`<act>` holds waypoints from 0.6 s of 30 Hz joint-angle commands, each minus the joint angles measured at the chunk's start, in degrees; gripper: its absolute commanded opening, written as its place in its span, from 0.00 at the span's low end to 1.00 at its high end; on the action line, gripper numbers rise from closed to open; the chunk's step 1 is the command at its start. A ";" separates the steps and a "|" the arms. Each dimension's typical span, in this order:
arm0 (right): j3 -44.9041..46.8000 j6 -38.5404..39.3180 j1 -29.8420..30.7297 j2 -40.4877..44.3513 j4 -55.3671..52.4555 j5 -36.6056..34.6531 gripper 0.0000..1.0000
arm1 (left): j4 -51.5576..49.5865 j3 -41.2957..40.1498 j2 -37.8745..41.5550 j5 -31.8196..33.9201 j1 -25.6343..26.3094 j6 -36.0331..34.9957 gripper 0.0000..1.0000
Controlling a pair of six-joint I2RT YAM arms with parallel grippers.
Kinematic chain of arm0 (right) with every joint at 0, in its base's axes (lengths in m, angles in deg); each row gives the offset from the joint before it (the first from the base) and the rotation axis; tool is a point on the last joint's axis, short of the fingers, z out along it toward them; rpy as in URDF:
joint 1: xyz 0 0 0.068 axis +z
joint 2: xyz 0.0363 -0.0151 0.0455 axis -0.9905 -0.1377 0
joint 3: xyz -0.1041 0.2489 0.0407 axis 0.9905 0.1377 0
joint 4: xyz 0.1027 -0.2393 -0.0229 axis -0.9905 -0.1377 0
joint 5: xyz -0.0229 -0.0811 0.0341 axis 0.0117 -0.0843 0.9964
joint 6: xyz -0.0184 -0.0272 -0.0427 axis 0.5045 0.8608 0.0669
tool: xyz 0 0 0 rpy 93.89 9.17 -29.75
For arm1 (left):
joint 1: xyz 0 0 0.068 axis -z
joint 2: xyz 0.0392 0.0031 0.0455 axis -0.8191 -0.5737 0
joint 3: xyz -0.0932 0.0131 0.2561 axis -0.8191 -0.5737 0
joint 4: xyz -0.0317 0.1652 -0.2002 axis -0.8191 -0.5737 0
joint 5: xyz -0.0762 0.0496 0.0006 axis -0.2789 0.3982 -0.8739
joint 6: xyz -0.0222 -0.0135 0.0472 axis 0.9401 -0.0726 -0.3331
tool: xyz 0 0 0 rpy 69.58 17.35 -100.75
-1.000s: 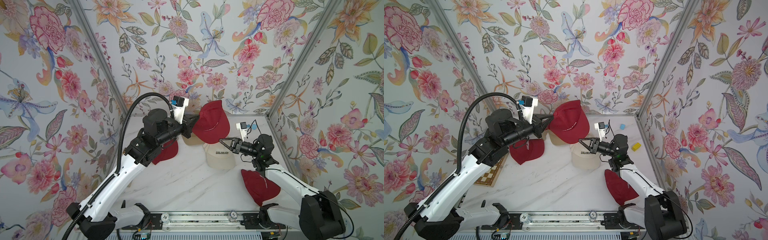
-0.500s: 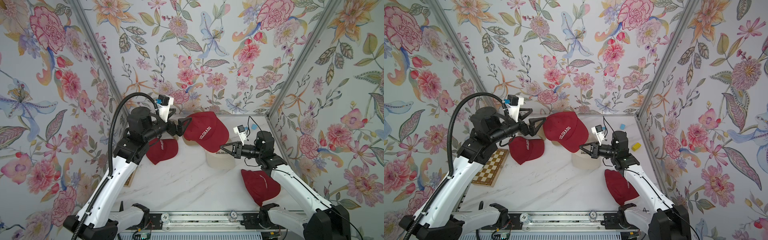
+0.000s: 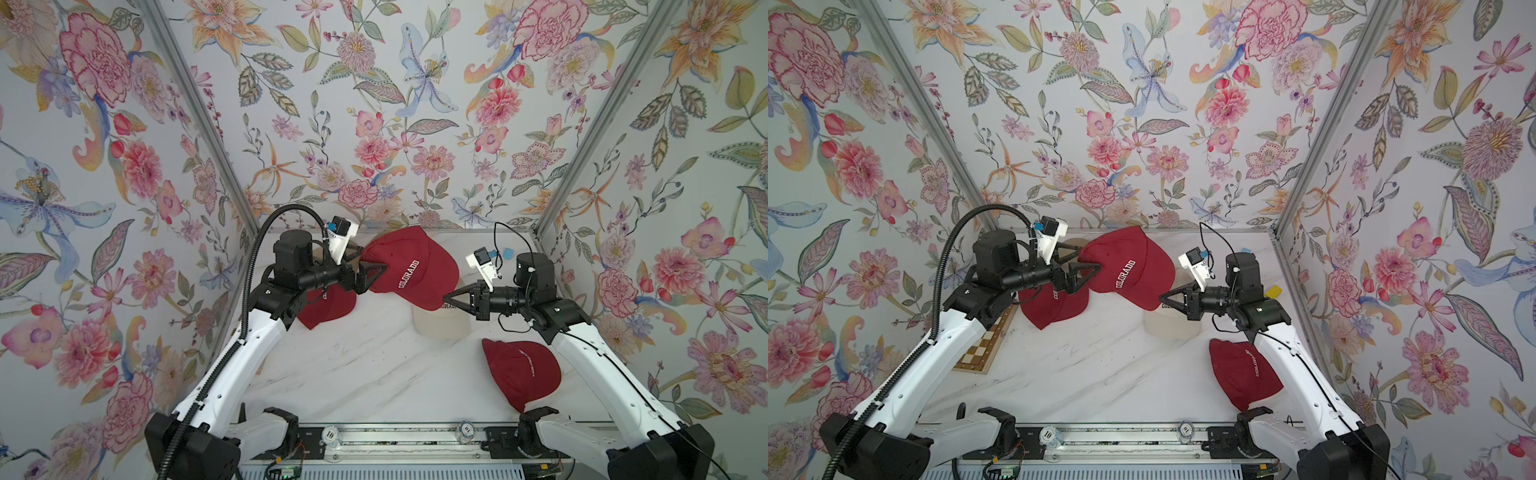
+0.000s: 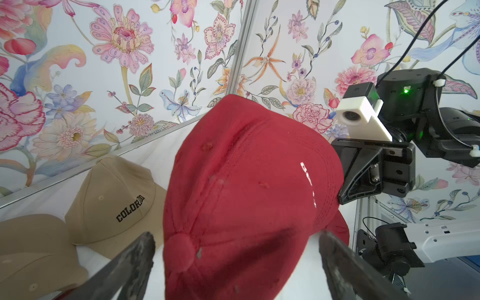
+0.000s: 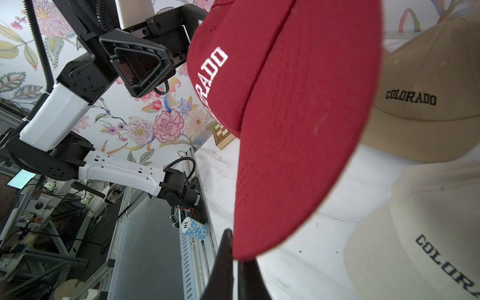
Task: Stack the baseball caps by color
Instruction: Pick up the baseball cap from the center of the board.
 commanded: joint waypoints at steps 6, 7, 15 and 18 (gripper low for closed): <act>-3.78 8.54 0.02 -0.86 -7.71 1.25 0.00 | 6.37 -3.36 0.24 -5.74 -1.10 2.93 1.00; -3.86 8.69 0.01 -0.96 -7.65 0.89 0.00 | 6.52 -3.60 0.24 -6.30 -1.05 3.25 0.99; -5.08 9.20 -0.01 -2.22 -7.29 -1.12 0.00 | 5.41 -6.40 1.07 -6.93 -1.07 4.55 0.88; -5.45 8.90 -0.03 -2.52 -6.48 -1.09 0.00 | 5.12 -6.98 1.42 -6.93 -1.10 4.71 0.83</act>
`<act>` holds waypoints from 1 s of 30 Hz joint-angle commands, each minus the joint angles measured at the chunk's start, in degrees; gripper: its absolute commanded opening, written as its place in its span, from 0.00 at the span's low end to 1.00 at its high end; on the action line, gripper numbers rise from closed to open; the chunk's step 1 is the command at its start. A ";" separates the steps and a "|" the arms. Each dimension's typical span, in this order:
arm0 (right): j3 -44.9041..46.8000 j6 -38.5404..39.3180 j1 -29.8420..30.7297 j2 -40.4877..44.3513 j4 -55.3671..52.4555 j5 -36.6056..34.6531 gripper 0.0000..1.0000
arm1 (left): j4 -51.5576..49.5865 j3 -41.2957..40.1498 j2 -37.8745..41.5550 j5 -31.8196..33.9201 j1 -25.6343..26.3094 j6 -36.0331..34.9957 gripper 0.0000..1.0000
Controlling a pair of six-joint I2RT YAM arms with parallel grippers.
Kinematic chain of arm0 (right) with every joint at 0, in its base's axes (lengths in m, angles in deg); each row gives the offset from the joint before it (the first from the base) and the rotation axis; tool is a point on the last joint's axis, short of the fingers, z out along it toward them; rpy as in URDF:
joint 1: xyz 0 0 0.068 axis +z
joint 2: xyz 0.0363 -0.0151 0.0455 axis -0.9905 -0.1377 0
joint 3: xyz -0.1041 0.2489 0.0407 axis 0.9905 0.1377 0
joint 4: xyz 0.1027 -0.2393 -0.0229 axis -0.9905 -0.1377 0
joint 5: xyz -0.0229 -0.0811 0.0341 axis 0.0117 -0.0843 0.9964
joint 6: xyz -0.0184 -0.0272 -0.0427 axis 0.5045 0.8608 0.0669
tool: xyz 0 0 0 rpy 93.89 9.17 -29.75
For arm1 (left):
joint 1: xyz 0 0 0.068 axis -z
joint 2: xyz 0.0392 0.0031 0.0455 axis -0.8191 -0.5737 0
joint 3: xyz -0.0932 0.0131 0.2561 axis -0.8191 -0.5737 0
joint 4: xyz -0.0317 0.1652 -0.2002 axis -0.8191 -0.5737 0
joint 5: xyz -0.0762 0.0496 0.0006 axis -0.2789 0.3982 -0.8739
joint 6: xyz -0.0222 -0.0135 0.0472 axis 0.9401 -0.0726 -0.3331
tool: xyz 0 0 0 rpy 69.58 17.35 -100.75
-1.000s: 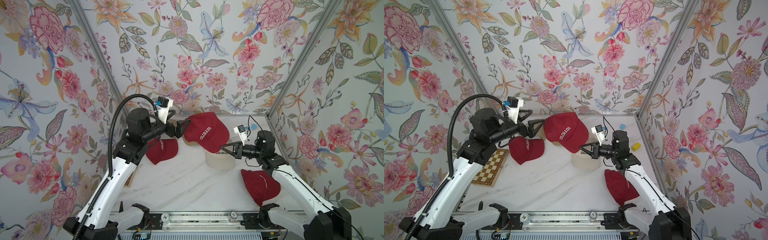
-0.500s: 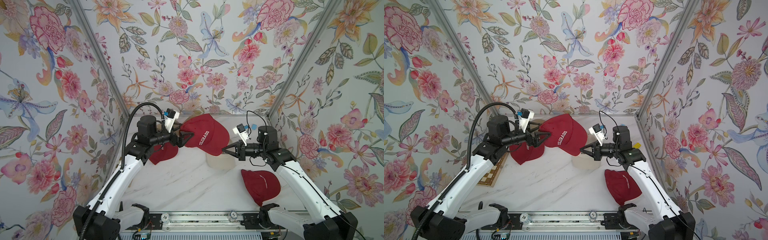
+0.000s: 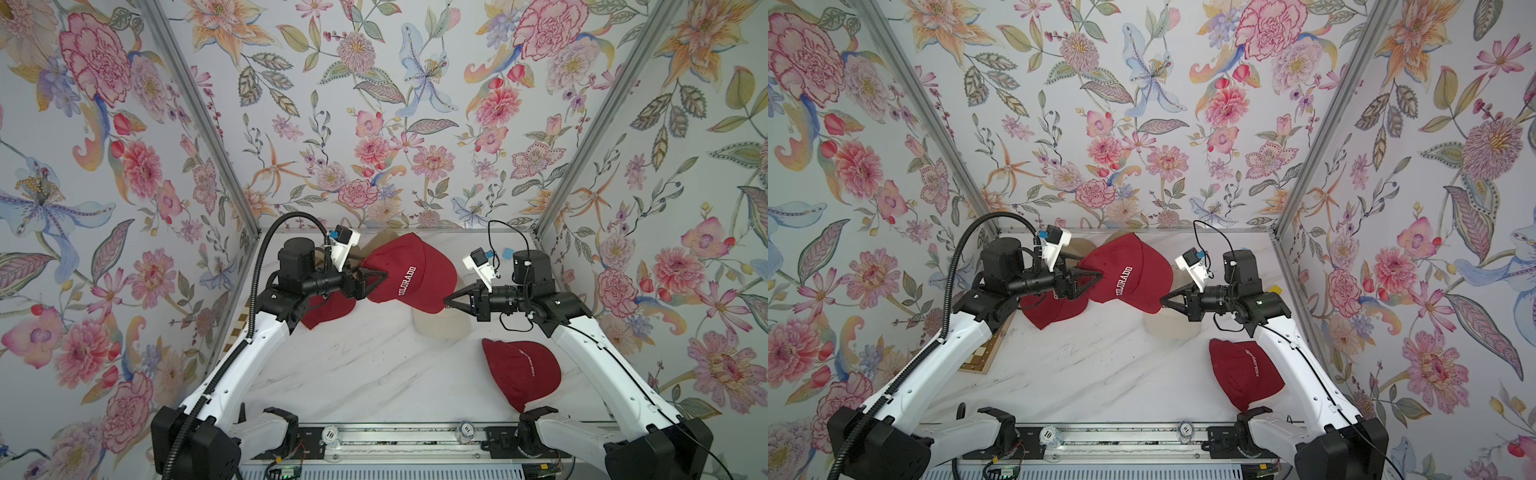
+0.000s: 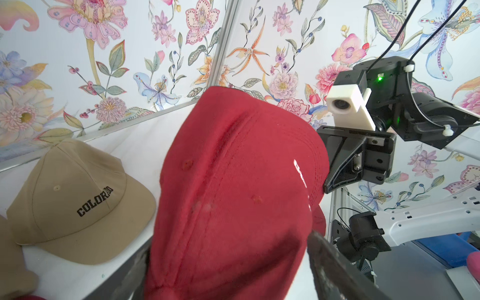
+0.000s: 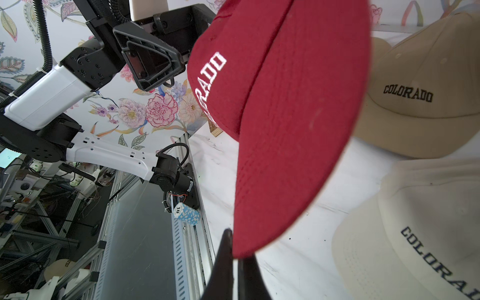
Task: Stack the baseball caps by color
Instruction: Pick up the baseball cap from the center of the board.
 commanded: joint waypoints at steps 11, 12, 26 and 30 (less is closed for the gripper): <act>-1.05 1.46 0.04 -0.93 1.25 -2.04 0.00 | -1.23 0.32 2.20 0.48 -0.52 -0.25 0.53; -0.92 1.44 0.04 -0.95 1.30 -2.08 0.00 | -1.65 0.61 2.22 0.75 -0.56 -0.53 0.48; 1.16 0.87 -0.53 -1.63 2.52 -3.15 0.00 | -5.33 3.80 2.95 3.82 -1.01 -2.59 0.00; 2.75 -1.68 -0.56 -1.16 7.31 -2.19 0.00 | -3.86 4.07 3.08 3.72 -0.99 -1.57 0.00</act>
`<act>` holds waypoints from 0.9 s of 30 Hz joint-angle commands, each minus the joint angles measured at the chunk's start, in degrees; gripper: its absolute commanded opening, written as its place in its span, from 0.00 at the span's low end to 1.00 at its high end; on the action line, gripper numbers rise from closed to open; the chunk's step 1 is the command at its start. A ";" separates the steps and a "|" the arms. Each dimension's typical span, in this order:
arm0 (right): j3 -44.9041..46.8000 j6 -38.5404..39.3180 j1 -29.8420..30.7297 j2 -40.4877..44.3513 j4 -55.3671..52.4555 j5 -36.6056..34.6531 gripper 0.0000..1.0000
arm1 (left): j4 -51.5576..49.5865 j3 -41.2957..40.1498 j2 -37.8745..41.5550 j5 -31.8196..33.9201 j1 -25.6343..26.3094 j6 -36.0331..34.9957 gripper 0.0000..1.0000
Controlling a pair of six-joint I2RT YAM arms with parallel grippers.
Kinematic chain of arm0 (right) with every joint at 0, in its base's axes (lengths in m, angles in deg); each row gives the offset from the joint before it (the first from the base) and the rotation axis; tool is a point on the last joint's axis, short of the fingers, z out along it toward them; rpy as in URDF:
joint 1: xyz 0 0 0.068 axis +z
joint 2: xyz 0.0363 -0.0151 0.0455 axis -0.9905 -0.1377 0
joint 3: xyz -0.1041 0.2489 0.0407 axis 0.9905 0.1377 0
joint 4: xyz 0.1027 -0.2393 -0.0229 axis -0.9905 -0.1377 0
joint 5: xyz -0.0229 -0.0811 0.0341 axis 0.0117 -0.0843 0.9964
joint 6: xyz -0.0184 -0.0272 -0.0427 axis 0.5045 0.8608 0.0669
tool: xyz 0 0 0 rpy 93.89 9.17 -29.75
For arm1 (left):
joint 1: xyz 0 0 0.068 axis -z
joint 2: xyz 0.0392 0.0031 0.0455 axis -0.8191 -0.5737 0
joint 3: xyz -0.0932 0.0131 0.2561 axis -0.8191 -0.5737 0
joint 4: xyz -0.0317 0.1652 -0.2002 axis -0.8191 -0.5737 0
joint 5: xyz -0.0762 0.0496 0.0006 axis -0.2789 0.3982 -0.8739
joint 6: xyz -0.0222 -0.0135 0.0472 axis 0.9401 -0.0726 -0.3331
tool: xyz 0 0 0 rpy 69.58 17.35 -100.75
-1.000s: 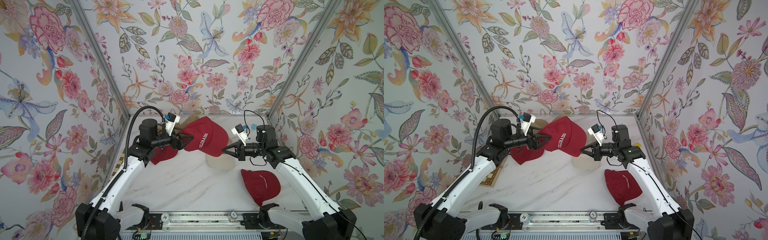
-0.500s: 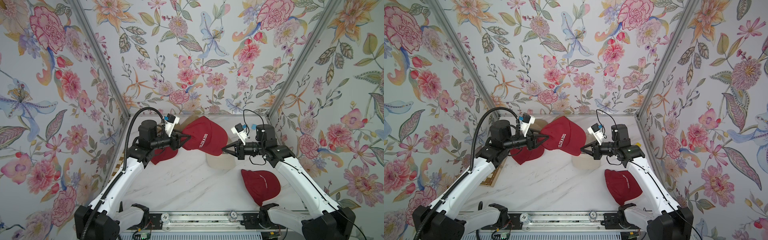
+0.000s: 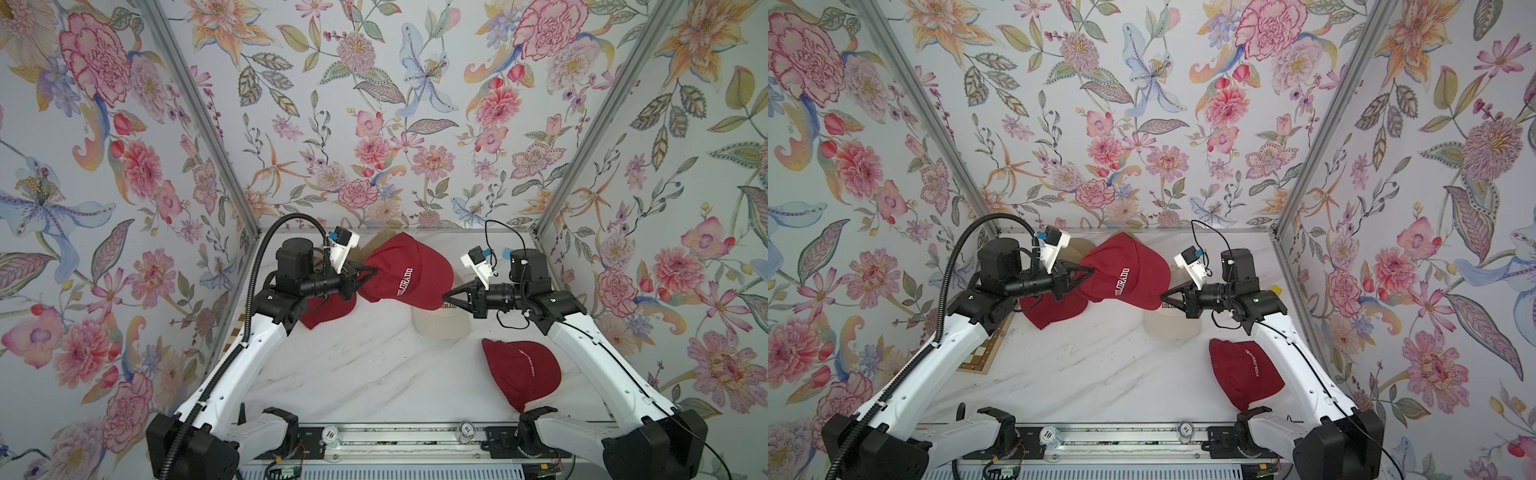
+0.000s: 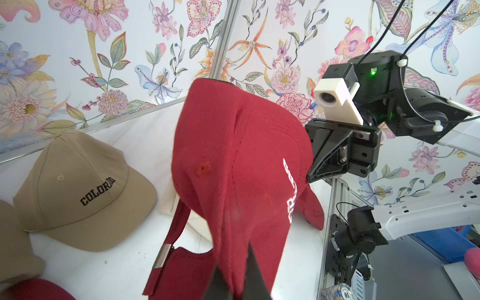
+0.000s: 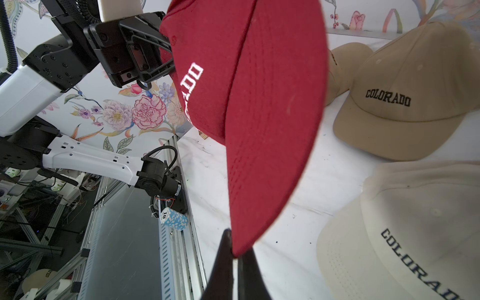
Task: Stack the baseball caps by color
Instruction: Pick up the baseball cap from the center of the board, then place the baseball cap at the center of the board.
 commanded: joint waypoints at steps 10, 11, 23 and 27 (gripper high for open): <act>7.66 -10.13 -0.64 2.28 19.60 4.04 0.91 | 11.39 0.29 2.63 -0.58 -0.85 7.53 0.00; 8.32 -11.13 -0.60 2.18 21.42 4.10 0.93 | 11.73 0.26 2.71 -0.65 -0.84 7.82 0.00; 10.44 -22.80 -0.59 -6.30 43.14 5.44 0.99 | 13.77 0.00 3.26 -2.98 0.38 9.27 0.00; 6.19 -22.67 -0.55 -11.65 44.51 8.76 0.99 | 13.63 -0.34 3.10 -2.93 1.81 9.22 0.00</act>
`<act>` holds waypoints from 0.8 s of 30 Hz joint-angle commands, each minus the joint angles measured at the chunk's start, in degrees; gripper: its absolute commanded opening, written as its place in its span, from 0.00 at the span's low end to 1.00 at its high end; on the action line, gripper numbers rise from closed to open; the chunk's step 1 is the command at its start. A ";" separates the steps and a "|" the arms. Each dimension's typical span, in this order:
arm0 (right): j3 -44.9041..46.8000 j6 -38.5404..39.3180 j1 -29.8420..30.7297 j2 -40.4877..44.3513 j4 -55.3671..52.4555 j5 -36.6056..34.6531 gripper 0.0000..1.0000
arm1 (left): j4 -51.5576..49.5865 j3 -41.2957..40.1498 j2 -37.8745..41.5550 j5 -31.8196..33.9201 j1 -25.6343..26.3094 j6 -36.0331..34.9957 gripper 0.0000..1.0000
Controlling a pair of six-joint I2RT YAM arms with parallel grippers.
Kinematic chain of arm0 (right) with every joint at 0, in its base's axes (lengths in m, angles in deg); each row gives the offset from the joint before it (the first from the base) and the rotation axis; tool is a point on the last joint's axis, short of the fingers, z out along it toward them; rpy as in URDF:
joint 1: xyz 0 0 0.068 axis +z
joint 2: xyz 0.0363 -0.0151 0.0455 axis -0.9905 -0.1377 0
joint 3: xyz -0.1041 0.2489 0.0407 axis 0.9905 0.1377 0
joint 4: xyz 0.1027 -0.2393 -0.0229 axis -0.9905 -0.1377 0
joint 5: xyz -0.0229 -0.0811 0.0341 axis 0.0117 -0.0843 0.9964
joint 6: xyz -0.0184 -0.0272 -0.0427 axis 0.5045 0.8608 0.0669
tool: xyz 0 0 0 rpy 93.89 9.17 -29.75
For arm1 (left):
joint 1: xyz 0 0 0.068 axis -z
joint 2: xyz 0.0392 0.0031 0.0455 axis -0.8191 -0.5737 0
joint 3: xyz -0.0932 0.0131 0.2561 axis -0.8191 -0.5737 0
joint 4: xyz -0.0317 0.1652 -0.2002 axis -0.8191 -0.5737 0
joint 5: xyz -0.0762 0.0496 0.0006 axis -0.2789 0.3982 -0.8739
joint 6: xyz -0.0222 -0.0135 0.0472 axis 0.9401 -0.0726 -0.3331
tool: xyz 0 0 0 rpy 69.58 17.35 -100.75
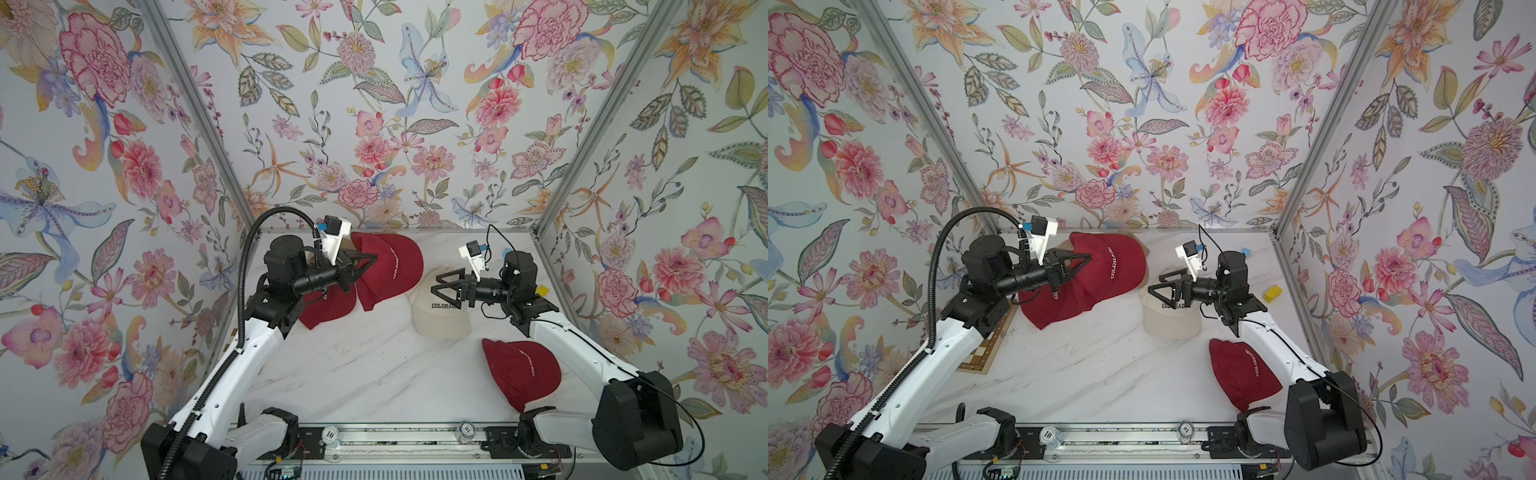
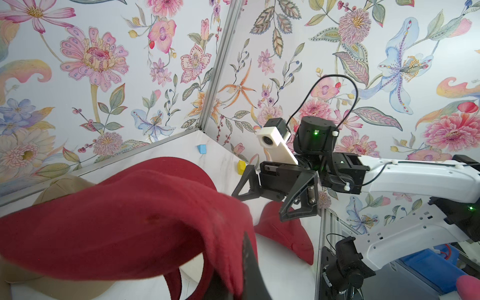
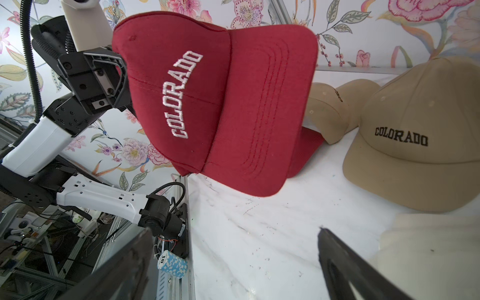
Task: Stack the baseball caps by color
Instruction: Place the baseball cap at the center of the board.
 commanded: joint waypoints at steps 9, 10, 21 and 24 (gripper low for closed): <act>-10.63 -3.69 0.89 -10.20 8.94 6.52 1.00 | 3.25 -1.19 0.38 -0.28 4.55 0.61 0.00; -11.41 -4.00 1.13 -10.83 8.86 6.77 0.99 | 3.60 -1.32 0.20 -0.28 4.80 0.71 0.00; -11.01 -2.35 1.40 -10.99 3.77 6.56 0.03 | 4.79 -1.68 -1.95 0.08 5.72 -0.13 0.00; -10.74 0.24 -0.17 -7.91 -0.90 5.54 0.00 | 0.85 -0.76 -2.91 2.56 5.23 -2.90 0.00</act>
